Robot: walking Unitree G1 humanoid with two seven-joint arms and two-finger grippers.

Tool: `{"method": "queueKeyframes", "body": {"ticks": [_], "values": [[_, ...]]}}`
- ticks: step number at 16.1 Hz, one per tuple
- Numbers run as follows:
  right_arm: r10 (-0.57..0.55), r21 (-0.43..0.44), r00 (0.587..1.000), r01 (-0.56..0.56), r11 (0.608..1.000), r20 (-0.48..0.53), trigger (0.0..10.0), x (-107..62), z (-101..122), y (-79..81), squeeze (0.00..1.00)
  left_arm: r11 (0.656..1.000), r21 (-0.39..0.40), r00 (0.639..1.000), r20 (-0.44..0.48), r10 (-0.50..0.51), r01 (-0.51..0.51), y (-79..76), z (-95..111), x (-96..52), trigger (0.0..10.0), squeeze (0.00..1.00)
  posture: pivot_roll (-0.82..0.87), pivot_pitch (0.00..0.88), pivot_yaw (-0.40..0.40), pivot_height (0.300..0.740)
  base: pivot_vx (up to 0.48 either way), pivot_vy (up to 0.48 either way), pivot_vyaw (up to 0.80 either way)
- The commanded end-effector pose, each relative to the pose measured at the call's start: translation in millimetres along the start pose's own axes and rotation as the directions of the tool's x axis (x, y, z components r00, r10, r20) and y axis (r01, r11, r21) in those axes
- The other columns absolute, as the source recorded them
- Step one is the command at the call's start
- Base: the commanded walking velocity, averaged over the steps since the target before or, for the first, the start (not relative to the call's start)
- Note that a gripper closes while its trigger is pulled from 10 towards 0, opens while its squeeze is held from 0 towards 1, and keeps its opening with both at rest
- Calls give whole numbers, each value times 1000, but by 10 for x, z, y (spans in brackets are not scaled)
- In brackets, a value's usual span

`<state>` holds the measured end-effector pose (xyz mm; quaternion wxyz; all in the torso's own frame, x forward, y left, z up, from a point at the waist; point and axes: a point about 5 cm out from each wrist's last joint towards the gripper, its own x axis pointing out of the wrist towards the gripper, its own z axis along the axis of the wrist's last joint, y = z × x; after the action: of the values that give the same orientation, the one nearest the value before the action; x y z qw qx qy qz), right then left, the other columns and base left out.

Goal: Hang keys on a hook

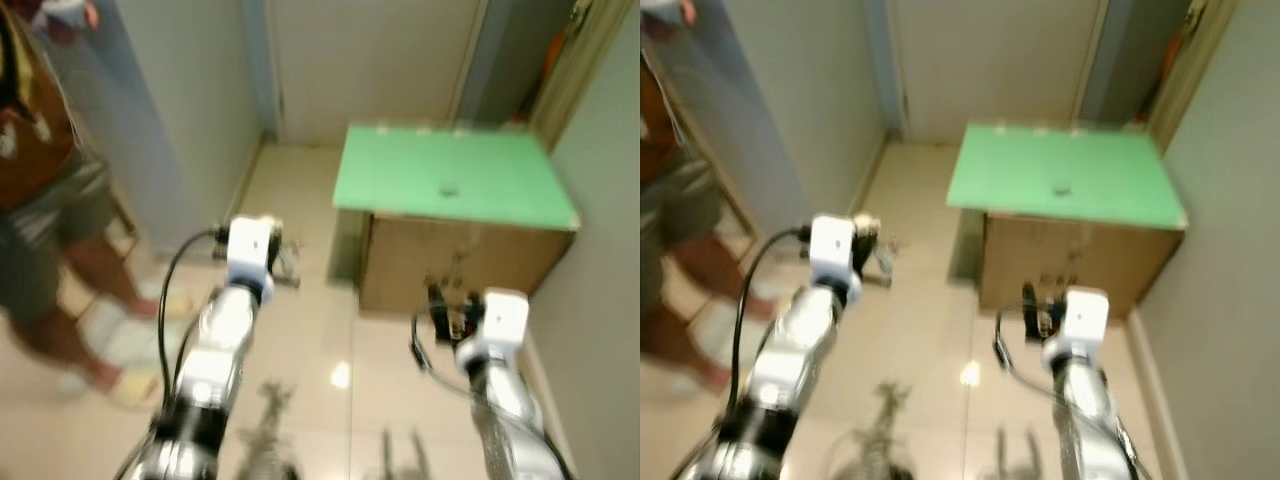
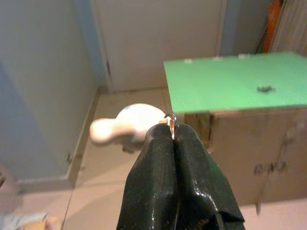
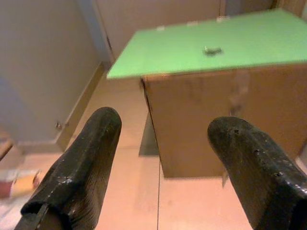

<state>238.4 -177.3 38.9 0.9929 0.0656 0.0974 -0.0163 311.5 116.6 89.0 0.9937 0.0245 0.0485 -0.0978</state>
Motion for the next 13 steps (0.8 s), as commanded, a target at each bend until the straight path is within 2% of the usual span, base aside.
{"method": "queueKeyframes", "body": {"ticks": [1,7,13], "values": [[-1,-9,1000,2,1000,14,10000,29,48,-6,0,1000,8,999,34,-29,29,-49,82,36,10000,0,-150,3,34,740,0,0,-775],[-8,-7,1000,8,1000,13,10000,59,54,-60,0,997,13,996,24,-80,80,-100,67,70,10000,0,-155,0,37,740,0,0,-745],[-5,-15,1000,5,1000,-2,10000,42,0,-62,0,989,15,988,46,-145,145,-130,92,78,10000,0,-154,0,42,740,0,431,-731]]}}
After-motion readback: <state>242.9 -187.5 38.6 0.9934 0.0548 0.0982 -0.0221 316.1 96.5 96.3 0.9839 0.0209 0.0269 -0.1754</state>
